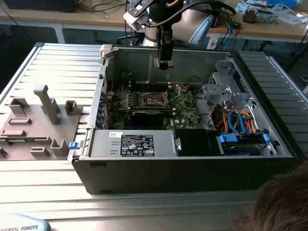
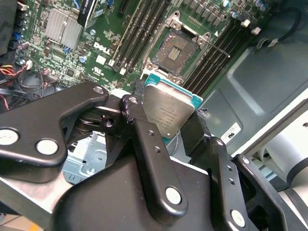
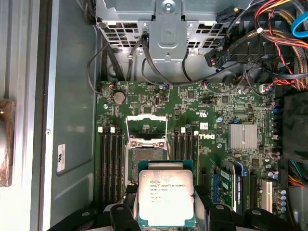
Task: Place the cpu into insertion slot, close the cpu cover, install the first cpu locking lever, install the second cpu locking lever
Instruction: 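Place the cpu into insertion slot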
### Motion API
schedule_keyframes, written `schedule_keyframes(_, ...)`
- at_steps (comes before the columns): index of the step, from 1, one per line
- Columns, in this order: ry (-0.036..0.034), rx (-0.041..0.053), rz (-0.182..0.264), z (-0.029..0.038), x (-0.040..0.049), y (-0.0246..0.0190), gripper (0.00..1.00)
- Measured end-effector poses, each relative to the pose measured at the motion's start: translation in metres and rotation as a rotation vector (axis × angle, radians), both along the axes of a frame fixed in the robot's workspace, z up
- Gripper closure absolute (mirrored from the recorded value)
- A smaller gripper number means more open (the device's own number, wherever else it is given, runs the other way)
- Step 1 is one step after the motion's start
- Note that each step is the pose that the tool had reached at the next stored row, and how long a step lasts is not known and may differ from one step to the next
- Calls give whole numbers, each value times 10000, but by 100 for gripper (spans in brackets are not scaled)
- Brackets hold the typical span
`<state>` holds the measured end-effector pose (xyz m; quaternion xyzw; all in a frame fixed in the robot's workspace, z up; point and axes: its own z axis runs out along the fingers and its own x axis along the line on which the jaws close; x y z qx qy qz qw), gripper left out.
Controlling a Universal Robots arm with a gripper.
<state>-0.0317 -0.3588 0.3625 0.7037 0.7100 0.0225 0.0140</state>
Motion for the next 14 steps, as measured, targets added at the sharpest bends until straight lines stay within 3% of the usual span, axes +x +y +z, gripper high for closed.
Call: schedule_keyframes(14,0,0,-112,0,0,0,46)
